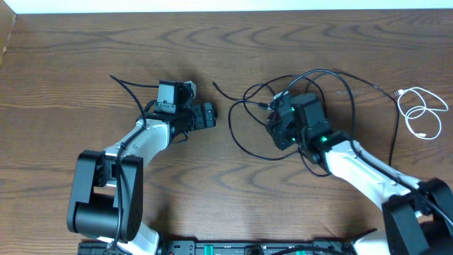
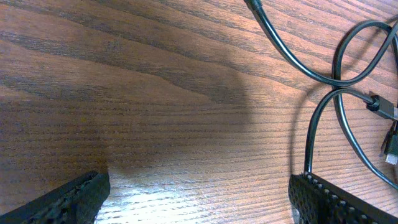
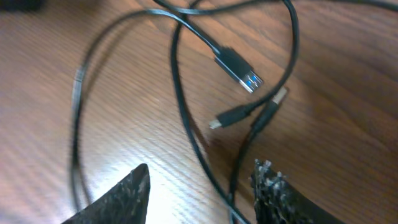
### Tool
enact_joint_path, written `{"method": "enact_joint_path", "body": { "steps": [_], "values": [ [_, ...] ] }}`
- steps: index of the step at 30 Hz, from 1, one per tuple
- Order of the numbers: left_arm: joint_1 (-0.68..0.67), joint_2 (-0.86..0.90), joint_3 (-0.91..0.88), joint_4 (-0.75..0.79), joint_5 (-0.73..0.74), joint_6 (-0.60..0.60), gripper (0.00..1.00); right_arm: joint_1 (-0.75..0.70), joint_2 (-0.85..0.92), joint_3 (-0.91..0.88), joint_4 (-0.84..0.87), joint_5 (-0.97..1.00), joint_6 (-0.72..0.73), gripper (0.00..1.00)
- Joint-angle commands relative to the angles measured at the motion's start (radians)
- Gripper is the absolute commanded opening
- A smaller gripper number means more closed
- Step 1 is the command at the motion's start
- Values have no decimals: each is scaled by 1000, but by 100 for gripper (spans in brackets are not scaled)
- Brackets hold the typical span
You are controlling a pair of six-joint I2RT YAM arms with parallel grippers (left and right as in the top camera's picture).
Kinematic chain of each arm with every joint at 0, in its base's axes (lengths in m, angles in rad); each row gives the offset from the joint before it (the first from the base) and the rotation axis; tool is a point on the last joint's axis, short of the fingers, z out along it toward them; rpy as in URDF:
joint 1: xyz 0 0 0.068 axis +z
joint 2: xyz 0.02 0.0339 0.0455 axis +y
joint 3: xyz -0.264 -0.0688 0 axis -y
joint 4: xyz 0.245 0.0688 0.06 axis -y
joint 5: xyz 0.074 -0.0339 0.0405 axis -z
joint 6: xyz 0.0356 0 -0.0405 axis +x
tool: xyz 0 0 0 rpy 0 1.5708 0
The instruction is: Untangle cables
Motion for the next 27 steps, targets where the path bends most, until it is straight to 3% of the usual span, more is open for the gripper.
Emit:
{"method": "enact_joint_path", "body": {
  "steps": [1,13,27],
  "values": [
    [1,-6,-5,0,-3,-2,98,7,41,13,12,88,-55,47],
    [1,-7,-5,0,-3,-2,98,8,136,13,68,-53,-55,44],
    [1,-6,-5,0,-3,-2,98,8,187,13,68,-51,-63,33]
  ]
}}
